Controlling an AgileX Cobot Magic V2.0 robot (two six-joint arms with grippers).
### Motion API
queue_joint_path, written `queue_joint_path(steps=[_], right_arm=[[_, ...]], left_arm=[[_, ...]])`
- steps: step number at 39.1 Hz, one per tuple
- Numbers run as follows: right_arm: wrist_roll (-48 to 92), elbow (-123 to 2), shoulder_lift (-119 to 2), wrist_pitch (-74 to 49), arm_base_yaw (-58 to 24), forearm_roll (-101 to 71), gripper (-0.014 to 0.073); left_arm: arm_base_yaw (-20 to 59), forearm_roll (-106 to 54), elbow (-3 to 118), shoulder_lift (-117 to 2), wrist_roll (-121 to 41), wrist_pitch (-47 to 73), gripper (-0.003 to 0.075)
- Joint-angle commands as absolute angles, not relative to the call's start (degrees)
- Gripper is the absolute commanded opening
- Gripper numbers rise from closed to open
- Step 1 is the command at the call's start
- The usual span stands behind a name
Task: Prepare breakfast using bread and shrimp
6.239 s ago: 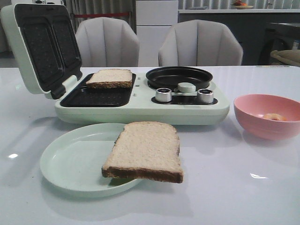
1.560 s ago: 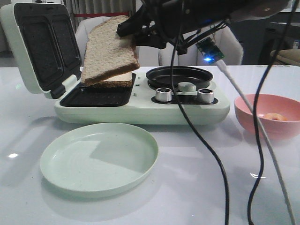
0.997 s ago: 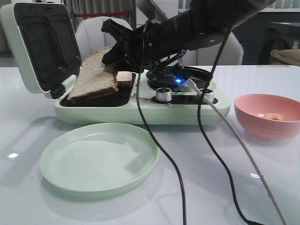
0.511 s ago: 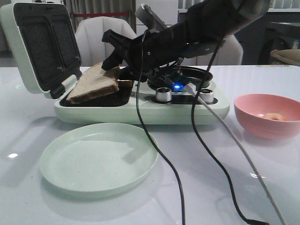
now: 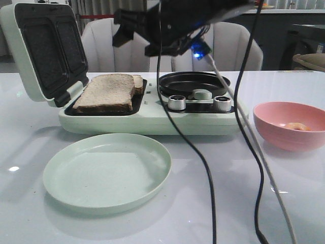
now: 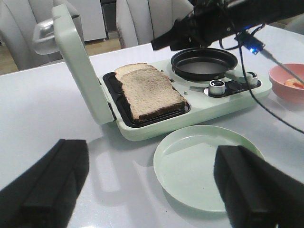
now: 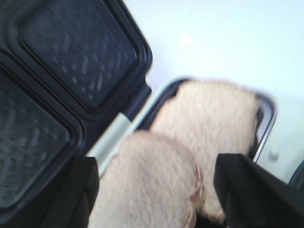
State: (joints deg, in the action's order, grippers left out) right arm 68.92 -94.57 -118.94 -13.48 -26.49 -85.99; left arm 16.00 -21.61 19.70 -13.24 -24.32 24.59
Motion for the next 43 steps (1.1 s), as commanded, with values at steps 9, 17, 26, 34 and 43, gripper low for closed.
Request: queue_joint_path(steps=[9, 17, 26, 34, 43], right_arm=[[68.9, -89.2, -100.6, -13.8, -26.3, -77.4, 0.0600], [68.7, -78.8, -88.6, -13.7, -26.3, -71.0, 0.0600], [65.3, -68.2, -76.8, -16.7, -26.3, -69.8, 0.0600], [49.8, -64.4, -70.7, -29.0, -26.3, -56.1, 0.0600], [18.0, -64.1, -66.9, -37.7, -26.3, -17.8, 0.0600]], left_arm=[[16.3, -22.7, 21.2, -13.7, -24.1, 20.5, 0.0582], [16.3, -22.7, 21.2, -13.7, -24.1, 20.5, 0.0582], [16.3, -22.7, 21.2, -13.7, -24.1, 20.5, 0.0582], [16.3, -22.7, 21.2, -13.7, -24.1, 20.5, 0.0582], [16.3, -22.7, 21.2, -13.7, -24.1, 20.5, 0.0582]])
